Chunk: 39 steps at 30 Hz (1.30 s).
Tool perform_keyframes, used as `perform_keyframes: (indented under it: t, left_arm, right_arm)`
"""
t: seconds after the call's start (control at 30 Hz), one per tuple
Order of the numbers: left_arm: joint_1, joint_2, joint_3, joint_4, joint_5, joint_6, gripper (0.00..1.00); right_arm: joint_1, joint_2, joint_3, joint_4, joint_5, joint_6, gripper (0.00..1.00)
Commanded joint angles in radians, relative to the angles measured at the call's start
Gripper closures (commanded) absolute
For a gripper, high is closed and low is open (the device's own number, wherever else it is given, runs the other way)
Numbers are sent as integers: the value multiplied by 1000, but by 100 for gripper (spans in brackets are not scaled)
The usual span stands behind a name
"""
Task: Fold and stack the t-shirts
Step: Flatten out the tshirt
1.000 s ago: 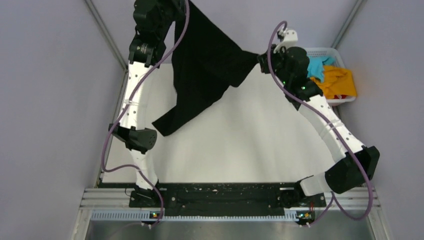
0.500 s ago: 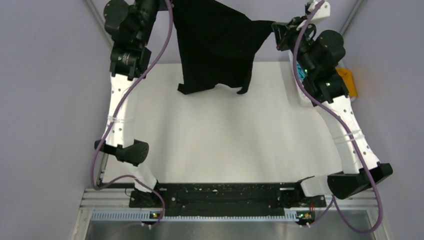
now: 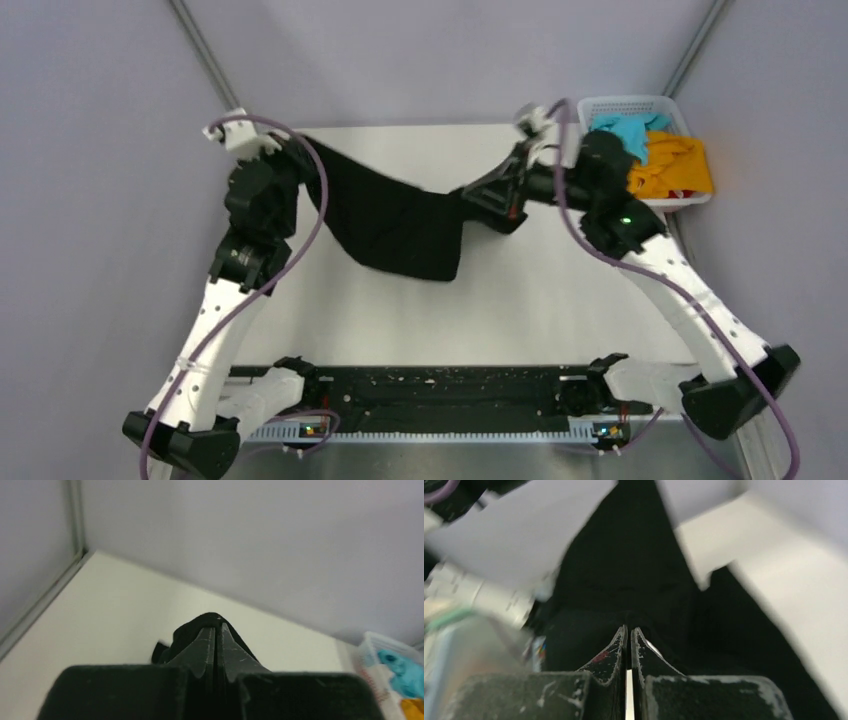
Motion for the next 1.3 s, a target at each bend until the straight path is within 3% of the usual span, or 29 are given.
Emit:
perform_keyframes:
  t: [0.0, 0.07, 0.17, 0.27, 0.33, 0.4, 0.5, 0.63, 0.77, 0.87, 1.07, 1.27]
  left_arm:
    - [0, -108, -319, -105, -326, -266, 100]
    - [2, -124, -360, -282, -484, -408, 97]
    - [13, -96, -337, -596, -680, -600, 78]
    - [24, -55, -292, -812, -723, -737, 39]
    - [26, -43, -287, -853, -701, -765, 20]
    - [27, -38, -291, -838, -652, -756, 8]
    - [28, -31, -305, -770, -555, -708, 5]
    - [27, -6, -363, -557, -303, -567, 5]
    - [27, 83, -416, -447, -43, -541, 5]
    - [25, 205, -431, -442, 87, -548, 4]
    - [41, 442, -401, -427, 111, -559, 5]
    - [53, 672, -276, -313, 152, -504, 5]
  right_arm:
    - [238, 179, -52, -139, -297, -78, 100]
    - [329, 292, -13, -228, -383, -151, 100]
    - [403, 434, 1, -283, -344, -196, 98]
    - [432, 554, -1, -288, -286, -196, 94]
    - [438, 604, 6, -306, -283, -219, 82]
    - [439, 613, 0, -321, -223, -229, 60]
    - [433, 567, -22, -322, -36, -225, 29]
    - [313, 523, -52, -270, 120, -82, 2]
    - [129, 526, -84, -192, 210, 29, 1]
    - [83, 582, -69, -156, 318, 27, 1]
    - [29, 807, 72, -157, 476, 44, 7]
    - [-9, 879, 65, -105, 531, 72, 7]
